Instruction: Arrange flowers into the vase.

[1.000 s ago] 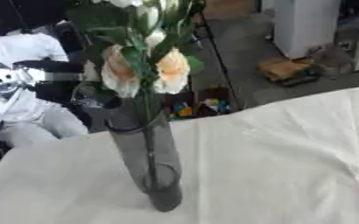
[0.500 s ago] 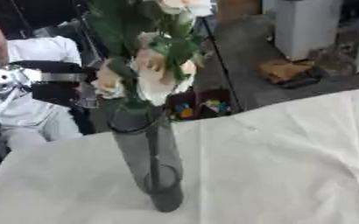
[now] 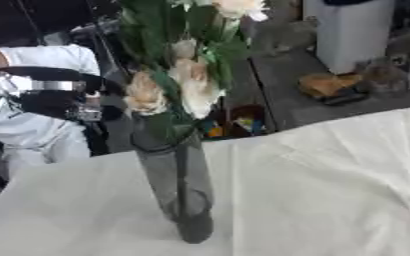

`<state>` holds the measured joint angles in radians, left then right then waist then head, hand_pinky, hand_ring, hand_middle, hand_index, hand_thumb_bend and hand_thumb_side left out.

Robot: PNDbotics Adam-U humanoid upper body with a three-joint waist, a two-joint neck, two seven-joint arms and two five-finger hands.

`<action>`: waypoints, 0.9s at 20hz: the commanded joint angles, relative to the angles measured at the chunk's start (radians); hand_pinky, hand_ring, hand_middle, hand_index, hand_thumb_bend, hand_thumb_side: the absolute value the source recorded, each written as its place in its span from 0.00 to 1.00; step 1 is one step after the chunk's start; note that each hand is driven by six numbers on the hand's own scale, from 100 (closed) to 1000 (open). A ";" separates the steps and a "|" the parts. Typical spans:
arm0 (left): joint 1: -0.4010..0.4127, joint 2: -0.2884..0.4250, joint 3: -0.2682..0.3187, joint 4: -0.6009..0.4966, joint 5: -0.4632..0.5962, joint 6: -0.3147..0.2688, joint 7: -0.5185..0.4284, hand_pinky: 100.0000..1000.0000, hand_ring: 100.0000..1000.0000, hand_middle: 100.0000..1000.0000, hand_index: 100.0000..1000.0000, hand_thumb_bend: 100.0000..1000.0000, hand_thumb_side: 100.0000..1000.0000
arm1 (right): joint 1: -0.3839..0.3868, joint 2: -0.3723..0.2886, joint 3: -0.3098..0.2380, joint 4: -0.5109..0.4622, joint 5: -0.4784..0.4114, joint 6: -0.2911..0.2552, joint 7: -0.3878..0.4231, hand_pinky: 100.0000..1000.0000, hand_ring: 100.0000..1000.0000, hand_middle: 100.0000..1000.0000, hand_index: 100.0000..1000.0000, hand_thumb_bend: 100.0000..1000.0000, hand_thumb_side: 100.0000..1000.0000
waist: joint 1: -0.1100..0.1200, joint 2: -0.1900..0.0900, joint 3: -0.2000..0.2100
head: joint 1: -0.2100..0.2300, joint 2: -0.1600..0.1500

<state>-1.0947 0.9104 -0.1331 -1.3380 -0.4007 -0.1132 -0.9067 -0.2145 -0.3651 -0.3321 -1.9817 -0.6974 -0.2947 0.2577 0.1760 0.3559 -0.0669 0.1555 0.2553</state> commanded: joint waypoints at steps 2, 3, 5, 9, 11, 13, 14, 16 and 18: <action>-0.004 0.052 0.023 -0.013 0.012 0.002 0.000 1.00 1.00 1.00 1.00 0.34 1.00 | -0.002 -0.019 -0.007 -0.018 -0.009 -0.002 -0.007 0.56 0.69 0.54 0.70 0.00 1.00 | -0.015 -0.031 0.003 | -0.003 0.009; -0.003 0.053 0.024 -0.013 0.014 0.003 0.000 1.00 1.00 1.00 1.00 0.33 1.00 | -0.002 -0.019 -0.007 -0.018 -0.011 -0.004 -0.009 0.56 0.69 0.54 0.70 0.00 1.00 | -0.016 -0.031 0.004 | -0.003 0.010; 0.000 0.055 0.026 -0.014 0.019 0.004 0.000 1.00 1.00 1.00 1.00 0.32 1.00 | -0.001 -0.019 -0.008 -0.018 -0.014 -0.007 -0.013 0.60 0.69 0.54 0.70 0.00 1.00 | -0.019 -0.033 0.005 | -0.006 0.011; 0.005 0.054 0.028 -0.023 0.044 0.001 0.000 1.00 1.00 1.00 1.00 0.25 1.00 | 0.000 -0.019 -0.007 -0.018 -0.015 -0.008 -0.014 0.60 0.69 0.54 0.70 0.00 1.00 | -0.022 -0.034 0.008 | -0.007 0.012; 0.011 0.058 0.043 -0.037 0.069 0.003 0.000 0.99 1.00 0.95 1.00 0.08 1.00 | 0.000 -0.019 -0.007 -0.018 -0.015 -0.008 -0.014 0.59 0.69 0.54 0.70 0.00 1.00 | -0.024 -0.034 0.010 | -0.009 0.012; 0.015 0.065 0.068 -0.058 0.086 0.016 0.000 0.91 0.92 0.88 0.98 0.00 1.00 | 0.001 -0.018 -0.008 -0.018 -0.015 -0.008 -0.015 0.59 0.69 0.54 0.70 0.00 1.00 | -0.025 -0.033 0.012 | -0.011 0.013; 0.018 0.067 0.076 -0.068 0.091 0.024 0.000 0.91 0.92 0.88 0.98 0.00 1.00 | 0.000 -0.018 -0.008 -0.018 -0.015 -0.008 -0.016 0.59 0.69 0.54 0.70 0.00 1.00 | -0.025 -0.033 0.012 | -0.011 0.013; 0.023 0.070 0.083 -0.081 0.096 0.036 0.000 0.91 0.92 0.88 0.98 0.00 1.00 | 0.000 -0.018 -0.008 -0.018 -0.015 -0.008 -0.016 0.59 0.69 0.54 0.70 0.00 1.00 | -0.025 -0.033 0.012 | -0.011 0.013; 0.025 0.071 0.085 -0.088 0.100 0.043 0.000 0.09 0.16 0.52 0.70 0.00 0.80 | 0.001 -0.017 -0.008 -0.018 -0.015 -0.008 -0.016 0.60 0.69 0.54 0.70 0.00 1.00 | -0.026 -0.033 0.013 | -0.012 0.013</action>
